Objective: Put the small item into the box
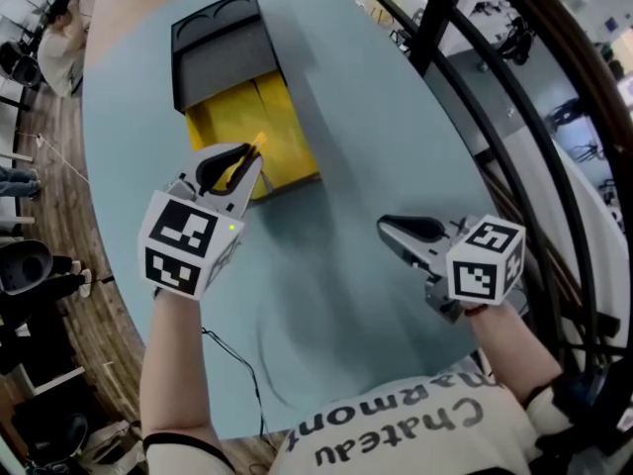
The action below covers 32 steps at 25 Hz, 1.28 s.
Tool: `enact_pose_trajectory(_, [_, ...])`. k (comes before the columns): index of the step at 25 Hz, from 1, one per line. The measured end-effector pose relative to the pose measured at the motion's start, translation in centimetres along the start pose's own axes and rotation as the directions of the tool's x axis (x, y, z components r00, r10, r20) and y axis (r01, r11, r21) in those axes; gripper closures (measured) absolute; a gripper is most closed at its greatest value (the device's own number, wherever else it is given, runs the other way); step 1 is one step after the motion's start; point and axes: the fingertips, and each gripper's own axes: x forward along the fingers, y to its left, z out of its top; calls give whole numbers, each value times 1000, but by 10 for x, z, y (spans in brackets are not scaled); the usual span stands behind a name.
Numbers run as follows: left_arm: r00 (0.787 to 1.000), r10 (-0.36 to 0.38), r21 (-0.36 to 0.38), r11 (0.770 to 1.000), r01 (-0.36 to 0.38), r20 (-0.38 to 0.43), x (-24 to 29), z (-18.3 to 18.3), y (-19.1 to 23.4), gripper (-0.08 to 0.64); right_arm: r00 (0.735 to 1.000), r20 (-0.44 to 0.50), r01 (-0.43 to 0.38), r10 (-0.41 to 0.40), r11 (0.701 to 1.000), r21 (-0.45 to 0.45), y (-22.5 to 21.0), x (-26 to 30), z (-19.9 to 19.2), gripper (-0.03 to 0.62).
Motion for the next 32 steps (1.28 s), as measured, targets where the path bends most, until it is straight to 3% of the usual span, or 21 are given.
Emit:
enact_pose_trajectory(3, [998,-41,29,999,43,-55,11,0,-8,500,1000,4,8,-8,1000,-2,-5,-11,1,541])
enact_pose_trajectory(9, [981,-131,17,991,135,-141,31,-8,-15,500,999,27,31,-31,999,10,-16,-29,8,541])
enact_pose_trajectory(16, [948,-157,96,977,189,-275,50,-29,-18,500,998,32,47,-47,999,18,-23,-38,10,541])
enact_pose_trajectory(27, [885,-230,43,962,270,-404,62,-50,-22,500,997,47,63,-64,998,23,-26,-53,11,541])
enact_pose_trajectory(32, [869,-231,38,961,275,-437,65,-58,-21,500,996,45,72,-73,997,27,-28,-58,7,541])
